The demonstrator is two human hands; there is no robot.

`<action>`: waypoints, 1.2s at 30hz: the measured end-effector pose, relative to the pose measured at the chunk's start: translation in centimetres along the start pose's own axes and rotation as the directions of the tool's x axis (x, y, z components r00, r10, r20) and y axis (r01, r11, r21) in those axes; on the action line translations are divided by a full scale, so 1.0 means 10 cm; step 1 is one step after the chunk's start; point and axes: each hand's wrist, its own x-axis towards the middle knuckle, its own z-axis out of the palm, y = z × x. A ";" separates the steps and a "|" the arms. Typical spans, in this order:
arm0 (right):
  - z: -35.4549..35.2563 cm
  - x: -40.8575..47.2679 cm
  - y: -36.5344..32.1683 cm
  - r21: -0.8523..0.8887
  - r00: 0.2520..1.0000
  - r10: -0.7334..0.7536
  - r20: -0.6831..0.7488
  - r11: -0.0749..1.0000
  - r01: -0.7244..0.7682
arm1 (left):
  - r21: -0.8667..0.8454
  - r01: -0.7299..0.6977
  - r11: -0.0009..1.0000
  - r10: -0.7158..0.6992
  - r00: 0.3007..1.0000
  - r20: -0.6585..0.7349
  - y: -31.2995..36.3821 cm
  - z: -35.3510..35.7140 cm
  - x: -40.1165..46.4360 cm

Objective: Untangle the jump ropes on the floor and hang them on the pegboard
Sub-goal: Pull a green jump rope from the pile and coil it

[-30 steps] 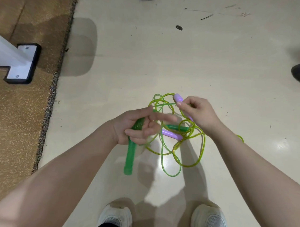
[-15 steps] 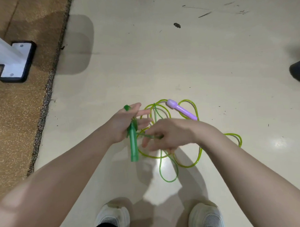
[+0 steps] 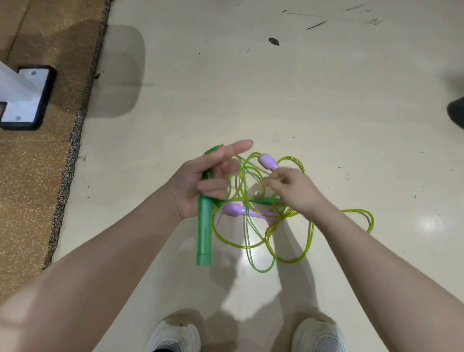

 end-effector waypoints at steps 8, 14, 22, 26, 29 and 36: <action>0.29 -0.22 -0.20 -0.261 0.869 -0.001 0.495 0.954 0.149 | 0.351 -0.482 0.803 0.568 0.437 -0.697 0.01 -0.25 -0.12; 0.16 -0.22 -0.39 -0.188 0.840 -0.225 0.495 0.915 0.356 | 0.654 -0.058 0.754 0.623 0.377 -0.685 -0.06 -0.37 -0.10; -0.31 -0.07 -0.26 -0.731 0.953 0.180 0.244 0.680 0.059 | 0.747 0.541 0.387 0.364 0.654 -0.663 -0.33 -0.21 0.02; -0.40 -0.04 -0.02 -0.231 0.960 0.122 -0.252 0.956 -0.182 | 0.709 0.682 0.180 0.264 0.661 -0.703 -0.37 -0.30 -0.16; -0.39 -0.06 -0.06 0.751 0.911 0.411 -0.027 0.610 -0.253 | 0.665 0.745 -0.052 0.350 0.637 -0.687 -0.34 -0.41 -0.28; -0.43 -0.06 -0.37 0.939 0.902 0.260 0.345 -0.093 -0.332 | 0.674 0.552 0.491 0.476 0.477 -0.738 -0.37 -0.43 -0.13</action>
